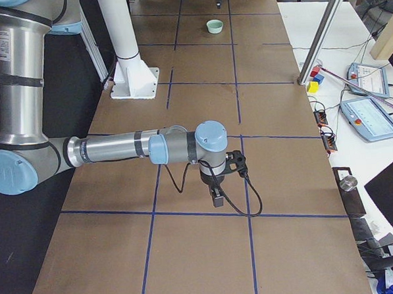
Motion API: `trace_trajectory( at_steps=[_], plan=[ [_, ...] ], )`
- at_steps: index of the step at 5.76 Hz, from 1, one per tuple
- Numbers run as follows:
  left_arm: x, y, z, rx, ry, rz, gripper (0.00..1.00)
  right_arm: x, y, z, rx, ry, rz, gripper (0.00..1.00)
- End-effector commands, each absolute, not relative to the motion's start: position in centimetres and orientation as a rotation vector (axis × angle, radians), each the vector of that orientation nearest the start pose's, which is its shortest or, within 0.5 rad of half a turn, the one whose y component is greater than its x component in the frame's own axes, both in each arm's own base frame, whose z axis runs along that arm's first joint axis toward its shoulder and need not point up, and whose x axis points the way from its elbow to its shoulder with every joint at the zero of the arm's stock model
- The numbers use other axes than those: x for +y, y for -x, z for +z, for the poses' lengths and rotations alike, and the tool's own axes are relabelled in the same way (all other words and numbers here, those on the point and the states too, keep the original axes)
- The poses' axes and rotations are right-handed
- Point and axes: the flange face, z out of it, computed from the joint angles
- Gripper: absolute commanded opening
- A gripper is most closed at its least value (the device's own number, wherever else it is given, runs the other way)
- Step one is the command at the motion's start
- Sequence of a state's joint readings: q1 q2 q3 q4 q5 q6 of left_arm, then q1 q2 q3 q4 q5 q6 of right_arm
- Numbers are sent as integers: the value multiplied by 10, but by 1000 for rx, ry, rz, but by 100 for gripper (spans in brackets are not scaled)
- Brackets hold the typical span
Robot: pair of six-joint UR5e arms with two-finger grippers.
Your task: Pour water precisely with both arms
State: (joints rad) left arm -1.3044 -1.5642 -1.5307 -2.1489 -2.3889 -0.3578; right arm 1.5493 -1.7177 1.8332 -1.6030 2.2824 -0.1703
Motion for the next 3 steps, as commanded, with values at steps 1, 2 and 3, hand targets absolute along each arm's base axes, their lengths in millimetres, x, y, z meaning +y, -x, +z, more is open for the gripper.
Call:
trace_trajectory(
  at_steps=[1,2,3],
  plan=[
    [-509,-4,639,786,-208,217,100,-435,-59,604,-703,-134,-213,100],
    [-502,43,635,770,-144,147,100,-436,-59,603,-705,-135,-214,100],
    [-490,72,636,771,-86,156,100,-440,-59,599,-704,-140,-215,100]
  ],
)
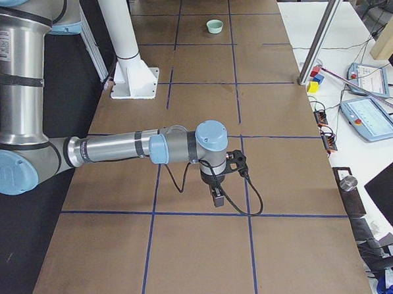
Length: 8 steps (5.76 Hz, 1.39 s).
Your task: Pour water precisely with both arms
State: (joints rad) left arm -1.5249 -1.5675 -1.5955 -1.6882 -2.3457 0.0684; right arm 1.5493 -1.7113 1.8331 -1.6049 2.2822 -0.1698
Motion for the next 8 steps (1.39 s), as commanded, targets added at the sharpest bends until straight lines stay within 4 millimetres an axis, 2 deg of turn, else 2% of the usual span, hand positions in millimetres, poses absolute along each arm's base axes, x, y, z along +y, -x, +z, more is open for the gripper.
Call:
trace_trajectory(
  at_steps=[1,2,3,5,6,8],
  plan=[
    [-477,94,635,776,-67,157,100,-439,-59,600,-708,-133,-212,100],
    [-456,99,645,789,-2,112,100,-439,-59,601,-707,-131,-210,100],
    [-433,96,663,796,32,96,100,-435,-59,605,-703,-119,-200,100],
    [-426,95,664,808,30,98,100,-436,-59,620,-701,-99,-197,100],
    [-412,94,661,806,21,104,100,-434,-59,629,-709,-79,-182,100],
    [-410,94,658,799,18,107,100,-433,-59,641,-710,-57,-175,100]
  ],
)
